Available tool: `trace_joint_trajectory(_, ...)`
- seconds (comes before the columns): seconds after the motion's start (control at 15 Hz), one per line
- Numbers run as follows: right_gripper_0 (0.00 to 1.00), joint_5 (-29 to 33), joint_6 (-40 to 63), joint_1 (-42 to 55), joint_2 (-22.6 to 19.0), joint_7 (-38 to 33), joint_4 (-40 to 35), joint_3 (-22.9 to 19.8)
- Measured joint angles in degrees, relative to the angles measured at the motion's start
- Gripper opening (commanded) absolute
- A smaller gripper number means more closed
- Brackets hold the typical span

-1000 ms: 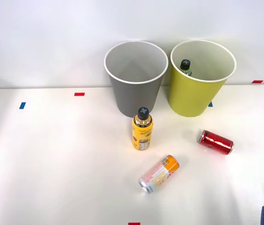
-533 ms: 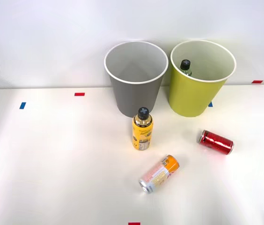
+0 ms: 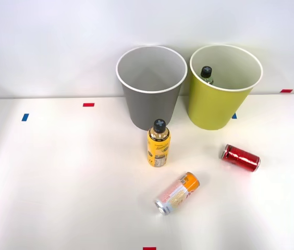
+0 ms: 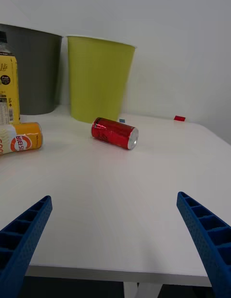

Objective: Put cans in the gray bin, plastic bottles in the light green bin

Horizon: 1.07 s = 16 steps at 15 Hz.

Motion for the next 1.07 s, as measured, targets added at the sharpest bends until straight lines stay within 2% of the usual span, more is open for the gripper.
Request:
trace_joint_trajectory(0.27,0.88,-0.23,0.01,0.04,0.53,0.40,0.46,1.39)
trace_joint_trajectory(1.07,0.88,0.75,0.26,-0.12,-0.29,0.95,-0.27,1.87)
